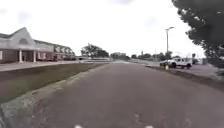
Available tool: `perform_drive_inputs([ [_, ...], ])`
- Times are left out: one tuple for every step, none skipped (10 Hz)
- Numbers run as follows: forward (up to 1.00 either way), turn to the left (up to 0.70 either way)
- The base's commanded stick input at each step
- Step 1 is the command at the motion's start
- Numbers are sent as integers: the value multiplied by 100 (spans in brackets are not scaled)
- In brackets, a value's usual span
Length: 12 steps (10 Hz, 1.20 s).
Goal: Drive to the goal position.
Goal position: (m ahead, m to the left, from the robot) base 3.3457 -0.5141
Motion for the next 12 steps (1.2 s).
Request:
perform_drive_inputs([
  [70, 0],
  [70, 0],
  [70, 0],
  [70, 0],
  [70, 0],
  [70, 0],
  [70, 0],
  [70, 0],
  [70, 0],
  [70, 0],
  [70, 0],
  [70, 0],
])
